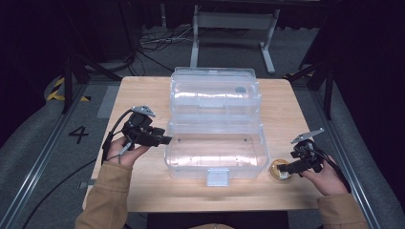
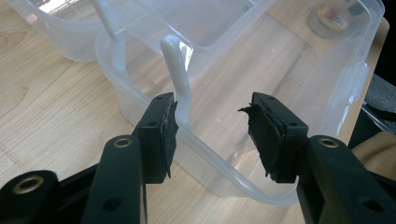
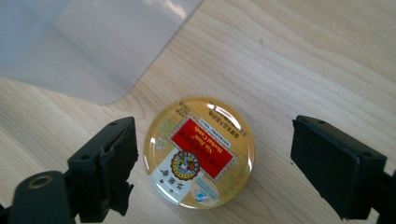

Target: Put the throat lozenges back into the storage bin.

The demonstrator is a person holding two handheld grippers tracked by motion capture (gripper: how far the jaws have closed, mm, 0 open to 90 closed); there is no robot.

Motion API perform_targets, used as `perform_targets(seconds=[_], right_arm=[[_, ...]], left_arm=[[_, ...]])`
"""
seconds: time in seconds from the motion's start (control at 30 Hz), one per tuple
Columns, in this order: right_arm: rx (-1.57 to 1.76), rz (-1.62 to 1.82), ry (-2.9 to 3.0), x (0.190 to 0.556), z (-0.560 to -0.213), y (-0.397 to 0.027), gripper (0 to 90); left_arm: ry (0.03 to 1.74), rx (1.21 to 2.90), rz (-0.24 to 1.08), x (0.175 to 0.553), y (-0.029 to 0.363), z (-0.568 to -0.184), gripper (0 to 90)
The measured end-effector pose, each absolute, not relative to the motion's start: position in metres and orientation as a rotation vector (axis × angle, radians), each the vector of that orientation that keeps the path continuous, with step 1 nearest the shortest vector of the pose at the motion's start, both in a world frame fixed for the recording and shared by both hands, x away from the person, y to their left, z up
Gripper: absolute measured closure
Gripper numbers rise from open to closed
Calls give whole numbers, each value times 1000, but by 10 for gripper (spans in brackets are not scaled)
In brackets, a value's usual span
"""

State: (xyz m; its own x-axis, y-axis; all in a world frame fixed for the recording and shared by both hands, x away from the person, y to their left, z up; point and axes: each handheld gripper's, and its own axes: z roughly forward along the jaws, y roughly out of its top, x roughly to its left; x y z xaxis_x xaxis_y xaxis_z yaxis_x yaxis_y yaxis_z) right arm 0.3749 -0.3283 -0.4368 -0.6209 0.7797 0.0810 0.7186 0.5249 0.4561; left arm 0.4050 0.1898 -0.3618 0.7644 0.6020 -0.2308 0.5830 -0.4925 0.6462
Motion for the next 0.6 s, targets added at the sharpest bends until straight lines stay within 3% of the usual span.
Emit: perform_targets(seconds=[0.6], right_arm=[[1296,537,2725,379,-464,-319,136]], left_arm=[[879,2226,29,408,188,-361,511]])
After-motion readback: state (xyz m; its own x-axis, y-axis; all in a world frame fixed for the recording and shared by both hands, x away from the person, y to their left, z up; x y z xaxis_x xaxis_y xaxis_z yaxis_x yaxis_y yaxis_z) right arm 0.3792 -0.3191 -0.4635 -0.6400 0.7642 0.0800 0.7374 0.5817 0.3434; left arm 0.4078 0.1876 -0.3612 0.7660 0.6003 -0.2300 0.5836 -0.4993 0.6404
